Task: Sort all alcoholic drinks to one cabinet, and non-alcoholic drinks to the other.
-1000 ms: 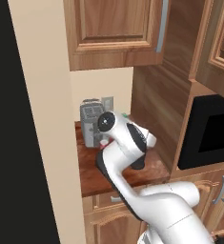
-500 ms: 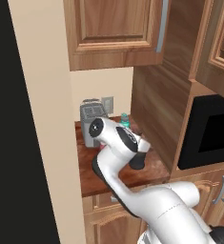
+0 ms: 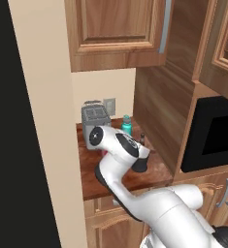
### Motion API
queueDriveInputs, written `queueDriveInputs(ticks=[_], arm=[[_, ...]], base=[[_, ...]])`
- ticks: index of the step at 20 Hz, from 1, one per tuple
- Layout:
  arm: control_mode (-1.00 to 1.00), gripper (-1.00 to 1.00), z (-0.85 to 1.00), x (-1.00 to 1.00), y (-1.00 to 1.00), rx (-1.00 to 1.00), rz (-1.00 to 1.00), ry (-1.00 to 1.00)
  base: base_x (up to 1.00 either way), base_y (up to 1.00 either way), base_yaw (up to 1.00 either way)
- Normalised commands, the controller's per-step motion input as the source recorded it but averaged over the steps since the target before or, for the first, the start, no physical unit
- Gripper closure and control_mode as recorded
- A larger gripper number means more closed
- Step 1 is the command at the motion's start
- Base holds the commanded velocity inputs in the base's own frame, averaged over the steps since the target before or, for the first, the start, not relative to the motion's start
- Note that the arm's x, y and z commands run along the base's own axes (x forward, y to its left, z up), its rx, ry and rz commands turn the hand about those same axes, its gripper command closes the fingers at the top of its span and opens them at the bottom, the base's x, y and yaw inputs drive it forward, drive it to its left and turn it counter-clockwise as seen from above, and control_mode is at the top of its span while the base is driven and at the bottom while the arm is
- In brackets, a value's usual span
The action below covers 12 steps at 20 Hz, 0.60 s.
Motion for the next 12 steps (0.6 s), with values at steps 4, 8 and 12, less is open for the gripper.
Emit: queueDriveInputs(ticks=[4,8,12], arm=[[-1.0,-1.0,-0.2,0.2,-0.04,0.0,0.0,-0.01],[-1.0,-1.0,-0.2,0.25,-0.05,0.0,0.0,0.0],[-1.0,-1.0,-0.18,0.24,-0.02,0.0,-0.01,0.0]], base=[[0.0,0.0,0.0],[0.0,0.0,0.0],[0.0,0.0,0.0]])
